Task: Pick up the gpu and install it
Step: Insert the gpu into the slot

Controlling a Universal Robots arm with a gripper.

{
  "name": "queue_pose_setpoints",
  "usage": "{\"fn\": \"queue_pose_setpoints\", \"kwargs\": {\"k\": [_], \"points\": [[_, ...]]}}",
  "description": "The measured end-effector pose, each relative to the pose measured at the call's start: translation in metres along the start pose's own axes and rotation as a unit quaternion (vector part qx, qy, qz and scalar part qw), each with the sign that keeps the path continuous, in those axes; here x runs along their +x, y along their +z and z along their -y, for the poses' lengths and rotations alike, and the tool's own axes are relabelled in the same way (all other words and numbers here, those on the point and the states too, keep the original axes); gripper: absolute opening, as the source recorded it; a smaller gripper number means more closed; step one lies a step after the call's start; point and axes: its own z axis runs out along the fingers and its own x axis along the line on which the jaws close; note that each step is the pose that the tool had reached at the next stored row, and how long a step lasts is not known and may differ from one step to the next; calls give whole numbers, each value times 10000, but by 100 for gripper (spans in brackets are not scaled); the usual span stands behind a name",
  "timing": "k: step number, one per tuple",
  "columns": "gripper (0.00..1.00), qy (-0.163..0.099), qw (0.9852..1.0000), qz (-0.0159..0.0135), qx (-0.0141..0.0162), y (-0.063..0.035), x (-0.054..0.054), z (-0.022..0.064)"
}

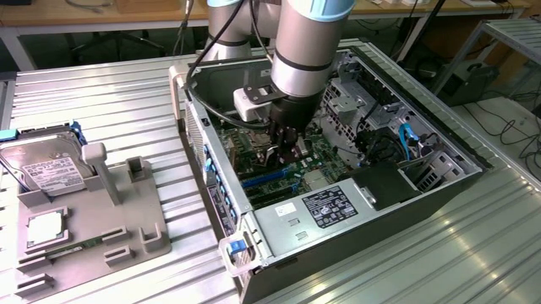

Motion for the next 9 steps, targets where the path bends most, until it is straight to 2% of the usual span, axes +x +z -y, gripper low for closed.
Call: {"fn": "queue_pose_setpoints", "kwargs": {"k": [4, 9], "points": [[28, 0, 10000, 1, 0, 66, 0, -22], [28, 0, 10000, 3, 0, 86, 43, -28]]}}
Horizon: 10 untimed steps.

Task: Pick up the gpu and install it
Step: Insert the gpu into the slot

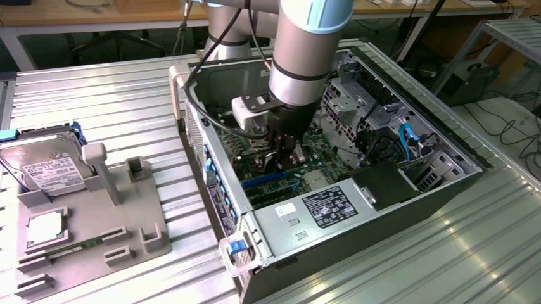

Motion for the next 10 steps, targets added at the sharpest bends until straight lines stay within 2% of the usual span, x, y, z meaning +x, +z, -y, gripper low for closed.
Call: {"fn": "queue_pose_setpoints", "kwargs": {"k": [10], "points": [[28, -1, 10000, 1, 0, 59, 0, -38]]}}
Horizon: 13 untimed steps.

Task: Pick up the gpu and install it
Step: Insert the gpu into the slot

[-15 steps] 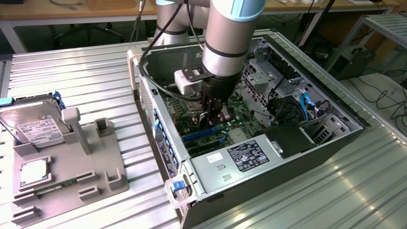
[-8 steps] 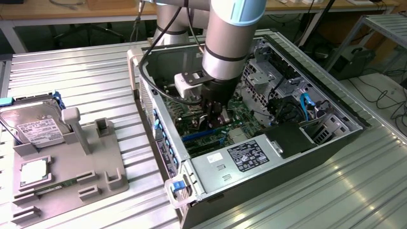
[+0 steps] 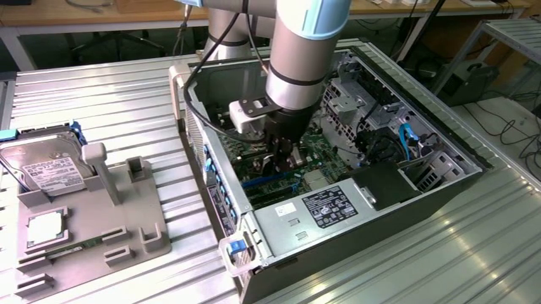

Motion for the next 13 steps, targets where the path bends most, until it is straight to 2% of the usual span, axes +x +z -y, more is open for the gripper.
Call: {"fn": "queue_pose_setpoints", "kwargs": {"k": [6, 13], "points": [[28, 0, 10000, 1, -1, 20, 1, -11], [28, 0, 10000, 3, 0, 34, -2, 14]]}}
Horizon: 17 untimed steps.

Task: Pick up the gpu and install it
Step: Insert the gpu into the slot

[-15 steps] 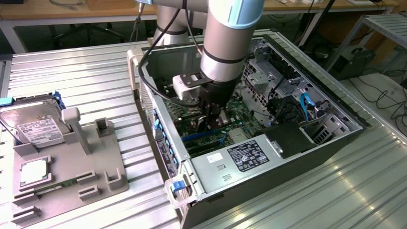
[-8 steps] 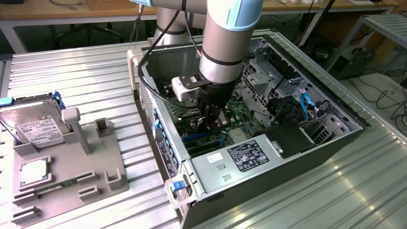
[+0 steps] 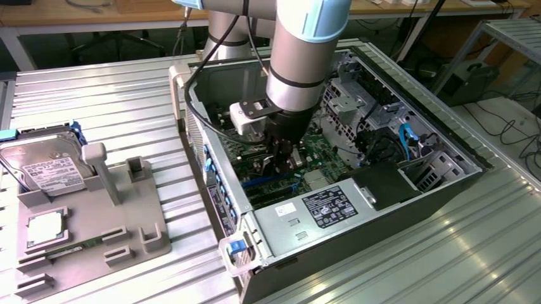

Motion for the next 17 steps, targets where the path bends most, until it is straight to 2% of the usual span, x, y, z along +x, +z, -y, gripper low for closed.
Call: {"fn": "queue_pose_setpoints", "kwargs": {"k": [11, 17], "points": [[28, 0, 10000, 0, 0, 14, -20, 2], [28, 0, 10000, -1, 0, 34, -21, -51]]}}
